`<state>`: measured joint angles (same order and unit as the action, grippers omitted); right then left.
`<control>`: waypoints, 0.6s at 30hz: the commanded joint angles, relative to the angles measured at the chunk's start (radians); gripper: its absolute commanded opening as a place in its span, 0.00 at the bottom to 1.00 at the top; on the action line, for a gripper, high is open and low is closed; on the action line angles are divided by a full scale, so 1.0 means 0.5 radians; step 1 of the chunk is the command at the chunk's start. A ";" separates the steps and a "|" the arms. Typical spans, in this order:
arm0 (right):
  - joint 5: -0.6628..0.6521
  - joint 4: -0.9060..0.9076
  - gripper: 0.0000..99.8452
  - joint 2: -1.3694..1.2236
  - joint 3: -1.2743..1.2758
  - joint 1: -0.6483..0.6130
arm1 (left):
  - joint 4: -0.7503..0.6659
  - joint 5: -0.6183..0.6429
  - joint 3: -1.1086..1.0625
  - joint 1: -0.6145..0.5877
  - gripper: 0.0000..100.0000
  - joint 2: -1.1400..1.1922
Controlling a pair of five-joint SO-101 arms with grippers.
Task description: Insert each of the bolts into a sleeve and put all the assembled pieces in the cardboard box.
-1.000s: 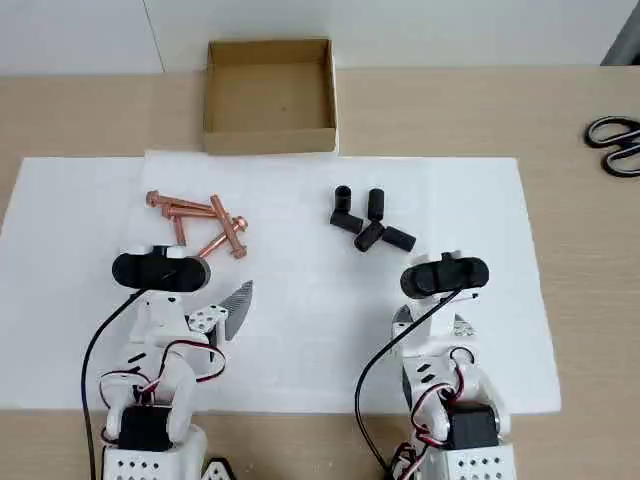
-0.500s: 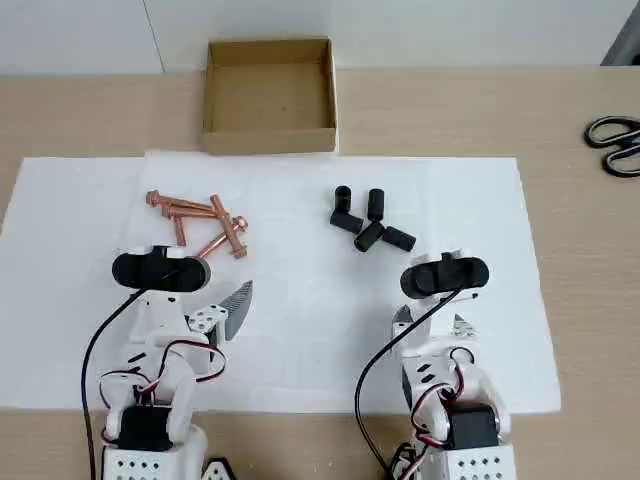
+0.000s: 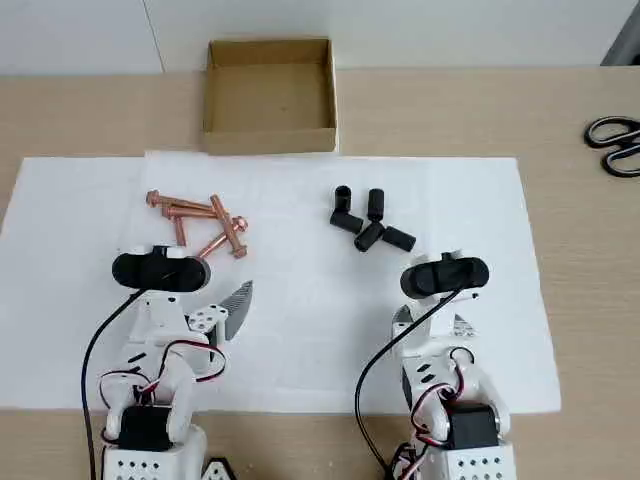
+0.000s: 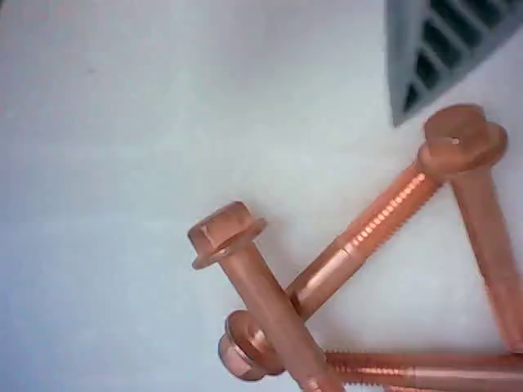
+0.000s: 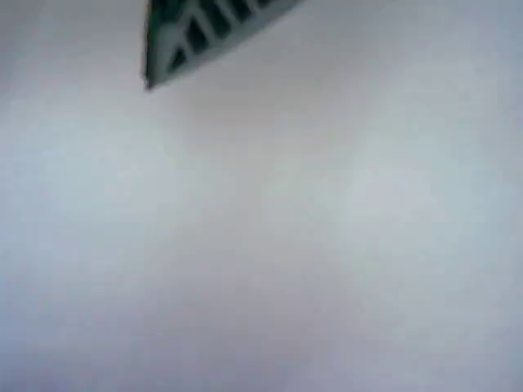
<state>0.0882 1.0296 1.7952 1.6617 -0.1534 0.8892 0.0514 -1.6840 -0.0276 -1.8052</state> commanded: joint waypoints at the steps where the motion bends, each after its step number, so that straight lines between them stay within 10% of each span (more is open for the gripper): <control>1: -0.006 -0.038 0.18 0.023 -0.012 0.005 | 0.000 0.003 0.005 0.003 0.31 -0.021; 18: -0.018 -0.023 0.18 0.020 -0.021 0.023 | 0.034 0.003 0.011 0.040 0.31 -0.021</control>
<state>0.0882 1.0296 1.7952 1.6617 -0.1534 0.8922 0.0529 -1.6840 0.0015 -1.8052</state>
